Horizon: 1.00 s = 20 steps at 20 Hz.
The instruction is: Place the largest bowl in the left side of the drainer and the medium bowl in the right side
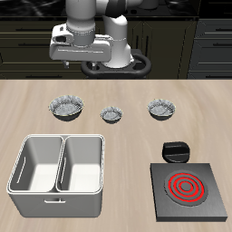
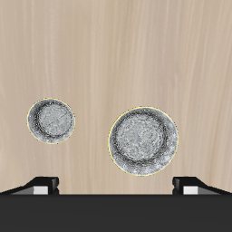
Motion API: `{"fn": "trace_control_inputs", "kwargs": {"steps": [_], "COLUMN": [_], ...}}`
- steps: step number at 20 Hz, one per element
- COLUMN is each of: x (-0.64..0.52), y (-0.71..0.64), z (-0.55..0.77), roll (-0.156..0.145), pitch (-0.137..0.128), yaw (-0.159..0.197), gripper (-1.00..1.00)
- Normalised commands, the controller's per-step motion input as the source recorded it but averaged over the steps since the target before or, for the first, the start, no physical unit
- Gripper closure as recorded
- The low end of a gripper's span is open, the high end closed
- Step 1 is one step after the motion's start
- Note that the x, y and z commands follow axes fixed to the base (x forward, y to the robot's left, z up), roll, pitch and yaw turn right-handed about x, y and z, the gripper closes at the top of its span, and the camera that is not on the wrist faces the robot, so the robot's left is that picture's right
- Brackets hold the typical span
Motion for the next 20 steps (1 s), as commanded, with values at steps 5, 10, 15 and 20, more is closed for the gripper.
{"fn": "trace_control_inputs", "kwargs": {"steps": [5, 10, 15, 20], "x": [0.02, 0.08, -0.01, -0.11], "y": [-0.23, -0.08, -0.02, 0.05], "z": [0.07, -0.1, -0.25, -0.32], "roll": [0.013, -0.007, -0.012, 0.02], "pitch": [-0.03, -0.001, -0.03, -0.026], "yaw": [0.008, -0.011, 0.024, -0.007], "gripper": [-1.0, -1.0, -1.0, -1.0]}}
